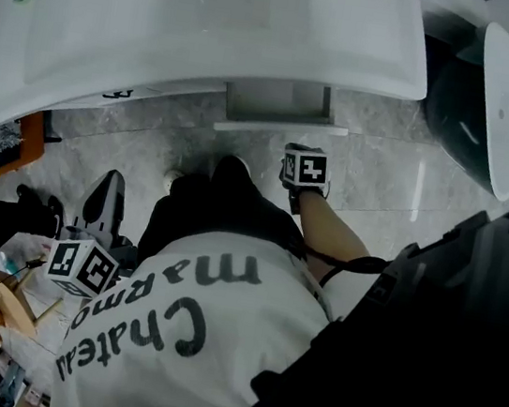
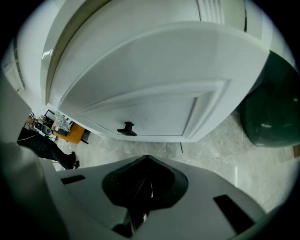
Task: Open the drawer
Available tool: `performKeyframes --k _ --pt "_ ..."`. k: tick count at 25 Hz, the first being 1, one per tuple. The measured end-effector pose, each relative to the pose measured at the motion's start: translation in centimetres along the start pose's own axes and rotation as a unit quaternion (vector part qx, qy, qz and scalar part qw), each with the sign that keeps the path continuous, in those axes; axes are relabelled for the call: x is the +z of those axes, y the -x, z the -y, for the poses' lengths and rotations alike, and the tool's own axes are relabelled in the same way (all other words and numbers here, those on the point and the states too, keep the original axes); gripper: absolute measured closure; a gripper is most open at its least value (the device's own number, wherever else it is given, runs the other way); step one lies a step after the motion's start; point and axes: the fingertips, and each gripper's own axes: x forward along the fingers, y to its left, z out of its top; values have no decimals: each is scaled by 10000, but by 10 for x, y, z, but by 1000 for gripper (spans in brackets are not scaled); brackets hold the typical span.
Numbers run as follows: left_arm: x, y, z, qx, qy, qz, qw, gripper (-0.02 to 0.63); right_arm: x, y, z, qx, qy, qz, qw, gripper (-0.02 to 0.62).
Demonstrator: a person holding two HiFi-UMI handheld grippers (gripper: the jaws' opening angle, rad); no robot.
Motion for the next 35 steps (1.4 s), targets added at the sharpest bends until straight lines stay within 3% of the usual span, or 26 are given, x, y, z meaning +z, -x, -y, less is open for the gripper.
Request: performKeyframes --k 11,17,23,29,32,35 --pt "-3 12 18 -576 -166 123 9981 597 -9 41 -1 -59 -488 292 9984 588" --pt "-15 42 18 -795 -158 133 9966 597 -4 96 -9 -163 -569 1085 9923 588" --pt "-18 66 12 -1001 -252 254 9943 597 30 191 -24 -112 -547 2316 9712 588" --pt "-7 87 34 -1634 -357 329 9854 597 61 304 -65 95 -357 3613 9317 588" --pt "-1 99 53 -1976 -544 346 9782 597 63 348 -91 111 -70 4042 9146 588" --pt "4 108 64 -2124 -767 393 9734 597 56 373 -107 -2 131 4242 9055 588"
